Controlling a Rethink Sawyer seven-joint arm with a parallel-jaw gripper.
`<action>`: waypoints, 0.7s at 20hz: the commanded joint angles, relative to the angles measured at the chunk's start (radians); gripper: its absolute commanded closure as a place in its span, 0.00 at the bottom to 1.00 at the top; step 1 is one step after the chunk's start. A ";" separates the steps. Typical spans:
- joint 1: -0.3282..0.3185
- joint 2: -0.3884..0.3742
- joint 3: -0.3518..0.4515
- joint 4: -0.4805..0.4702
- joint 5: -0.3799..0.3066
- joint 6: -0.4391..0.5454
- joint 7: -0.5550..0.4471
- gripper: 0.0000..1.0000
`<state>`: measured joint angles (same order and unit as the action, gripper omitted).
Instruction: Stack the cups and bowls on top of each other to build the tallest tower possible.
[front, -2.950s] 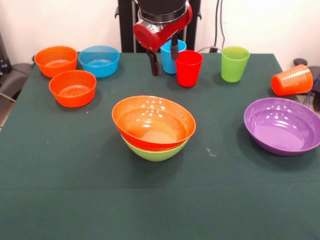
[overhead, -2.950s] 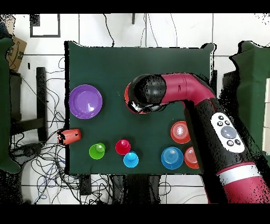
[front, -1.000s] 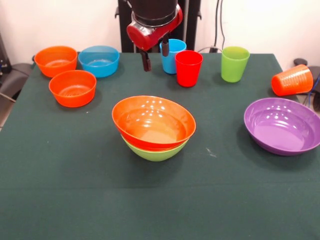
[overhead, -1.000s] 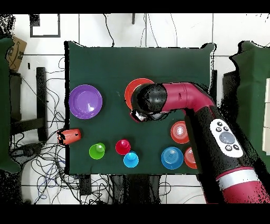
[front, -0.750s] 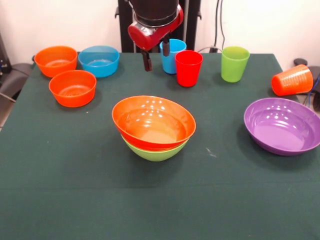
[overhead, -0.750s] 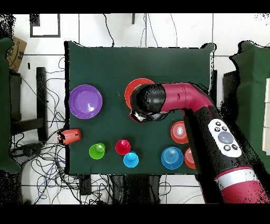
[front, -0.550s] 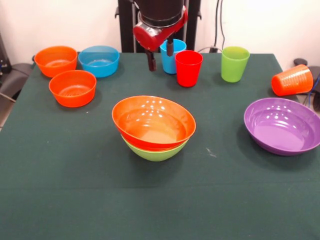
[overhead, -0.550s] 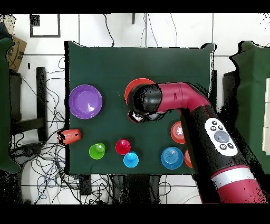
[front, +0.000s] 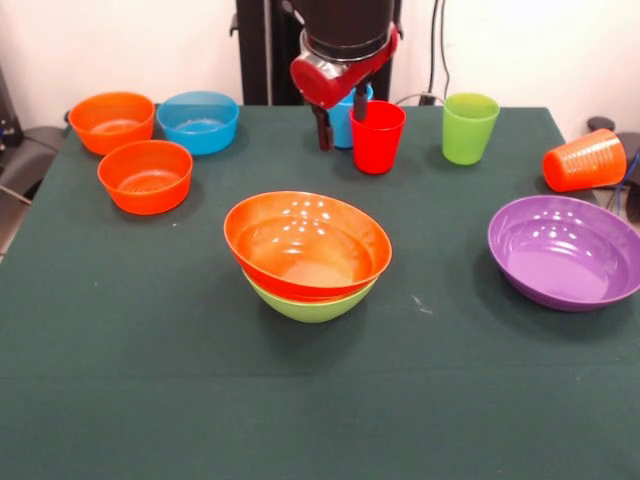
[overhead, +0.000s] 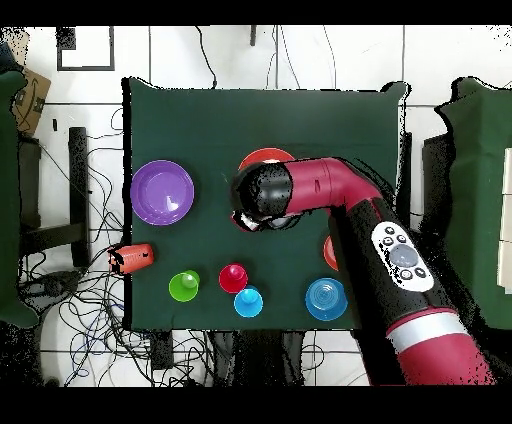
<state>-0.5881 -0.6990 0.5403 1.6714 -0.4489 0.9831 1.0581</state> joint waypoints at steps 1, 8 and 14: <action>0.079 0.042 -0.079 0.043 0.009 -0.051 0.237 0.00; 0.113 0.053 -0.125 0.042 -0.010 -0.024 0.257 0.00; 0.142 0.063 -0.160 0.023 -0.035 0.011 0.265 0.00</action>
<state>-0.4874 -0.6888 0.4603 1.6754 -0.4492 0.9771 1.1642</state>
